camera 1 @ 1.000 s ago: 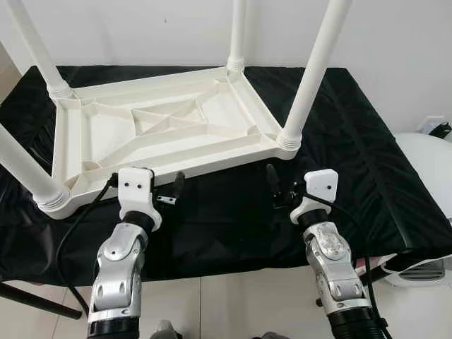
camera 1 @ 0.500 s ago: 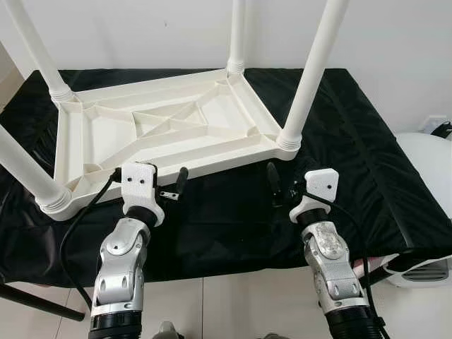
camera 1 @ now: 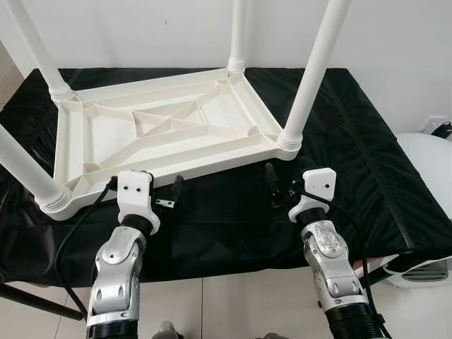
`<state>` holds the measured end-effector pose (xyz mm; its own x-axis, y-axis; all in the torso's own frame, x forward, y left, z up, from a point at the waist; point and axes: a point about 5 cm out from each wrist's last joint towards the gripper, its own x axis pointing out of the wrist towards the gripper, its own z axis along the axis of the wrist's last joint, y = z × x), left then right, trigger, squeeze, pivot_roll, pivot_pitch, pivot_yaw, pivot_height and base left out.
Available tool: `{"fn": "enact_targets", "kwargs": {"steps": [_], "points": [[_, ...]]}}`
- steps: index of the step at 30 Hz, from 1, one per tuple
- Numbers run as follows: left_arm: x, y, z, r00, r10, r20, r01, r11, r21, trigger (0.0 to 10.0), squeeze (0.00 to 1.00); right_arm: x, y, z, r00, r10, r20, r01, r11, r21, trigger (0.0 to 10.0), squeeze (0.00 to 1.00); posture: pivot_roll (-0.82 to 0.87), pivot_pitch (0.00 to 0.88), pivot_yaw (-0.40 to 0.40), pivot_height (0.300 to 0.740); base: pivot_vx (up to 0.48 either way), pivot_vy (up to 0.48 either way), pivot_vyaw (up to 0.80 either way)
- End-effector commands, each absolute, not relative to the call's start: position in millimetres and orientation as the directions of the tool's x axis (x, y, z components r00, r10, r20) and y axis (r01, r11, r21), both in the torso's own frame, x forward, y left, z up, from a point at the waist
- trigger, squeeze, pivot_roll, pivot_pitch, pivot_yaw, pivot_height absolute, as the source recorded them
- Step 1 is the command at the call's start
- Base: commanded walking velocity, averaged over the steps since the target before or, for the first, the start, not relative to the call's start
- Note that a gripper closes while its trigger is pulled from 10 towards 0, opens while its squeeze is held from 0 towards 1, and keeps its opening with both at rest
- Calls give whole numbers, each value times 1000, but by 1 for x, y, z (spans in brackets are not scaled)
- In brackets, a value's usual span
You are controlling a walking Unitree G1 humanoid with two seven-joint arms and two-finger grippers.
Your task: Building children table
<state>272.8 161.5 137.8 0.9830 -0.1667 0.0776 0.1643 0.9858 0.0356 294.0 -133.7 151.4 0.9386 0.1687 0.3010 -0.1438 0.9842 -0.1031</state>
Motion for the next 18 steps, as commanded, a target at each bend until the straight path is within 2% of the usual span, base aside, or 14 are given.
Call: {"fn": "enact_targets", "kwargs": {"steps": [1,6,7,11,18], "points": [[267,175,127,998,37,58,-38,999,10,10000,0,296,-135,149,939,170,300,-145,984,-103,10000,0,82,81,-27,740,0,0,0],[263,182,119,997,68,41,-67,998,-9,10000,0,296,-138,146,940,170,295,-144,984,-107,10000,0,82,83,-29,740,0,0,0],[260,190,112,992,121,27,-121,992,-26,10000,0,295,-142,139,946,169,276,-142,983,-115,10000,0,82,87,-30,740,0,0,0],[259,194,109,988,155,23,-154,987,-34,10000,0,295,-145,135,950,165,265,-139,984,-115,10000,0,82,88,-29,740,0,0,0],[258,197,105,986,165,19,-165,986,-32,10000,0,293,-148,128,953,162,255,-142,985,-95,10000,0,80,89,-28,740,0,0,0]]}}
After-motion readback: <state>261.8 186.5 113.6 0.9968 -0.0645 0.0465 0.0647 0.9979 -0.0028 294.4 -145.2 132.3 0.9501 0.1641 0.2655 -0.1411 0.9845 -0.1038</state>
